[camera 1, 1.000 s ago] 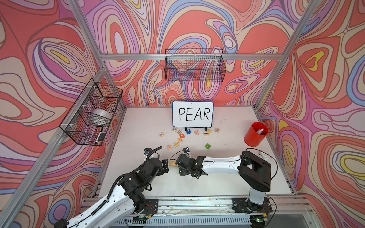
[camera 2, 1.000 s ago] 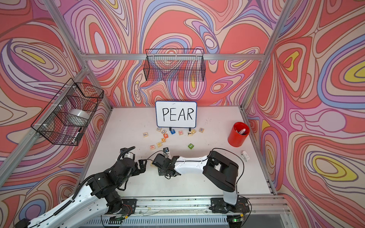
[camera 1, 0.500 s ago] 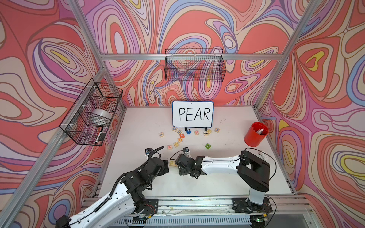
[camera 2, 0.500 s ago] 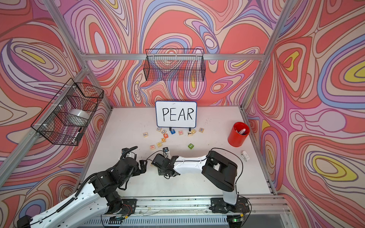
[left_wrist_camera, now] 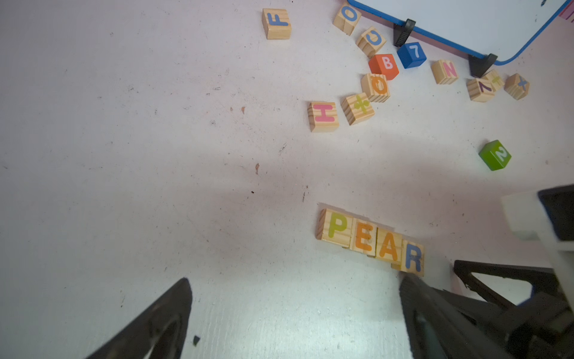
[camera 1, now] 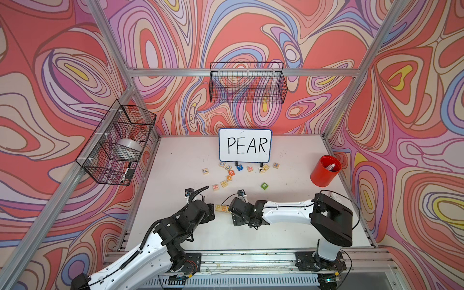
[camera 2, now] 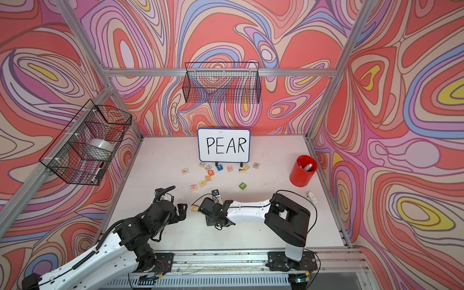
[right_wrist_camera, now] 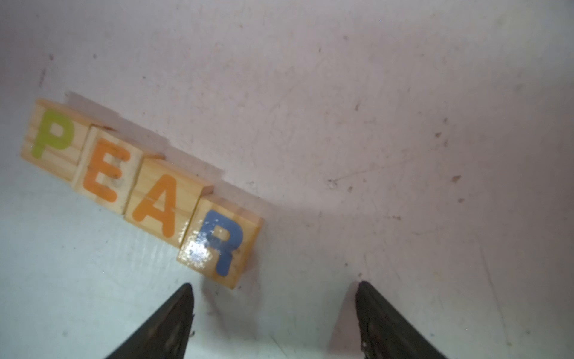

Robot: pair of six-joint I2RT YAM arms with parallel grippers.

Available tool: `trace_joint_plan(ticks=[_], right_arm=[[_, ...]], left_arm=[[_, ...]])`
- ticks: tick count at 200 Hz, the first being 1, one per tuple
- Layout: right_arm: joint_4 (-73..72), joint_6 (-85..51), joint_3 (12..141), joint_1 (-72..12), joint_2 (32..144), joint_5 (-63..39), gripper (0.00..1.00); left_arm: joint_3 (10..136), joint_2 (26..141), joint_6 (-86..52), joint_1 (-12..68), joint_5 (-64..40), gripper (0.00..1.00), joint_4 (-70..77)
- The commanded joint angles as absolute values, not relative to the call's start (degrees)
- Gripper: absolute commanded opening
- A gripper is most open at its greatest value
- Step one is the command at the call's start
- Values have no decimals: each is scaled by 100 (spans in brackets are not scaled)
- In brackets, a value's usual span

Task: Spell the uppercase word “pear” with letter blocks
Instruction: Adjust the letter block at the center of the board.

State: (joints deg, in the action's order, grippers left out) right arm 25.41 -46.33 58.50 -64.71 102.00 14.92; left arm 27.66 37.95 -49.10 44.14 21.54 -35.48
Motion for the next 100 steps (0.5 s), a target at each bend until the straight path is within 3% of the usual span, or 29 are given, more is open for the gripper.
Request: trace_joint_plan(ticks=[1, 100], right_arm=[[2610, -4662, 5748, -6504, 10072, 1481, 83], [2883, -4807, 6119, -6497, 10537, 1855, 83]], left_arm=[[2892, 3855, -4913, 4373, 2259, 100, -3565], [2899, 3846, -4904, 4376, 2257, 100, -3586]])
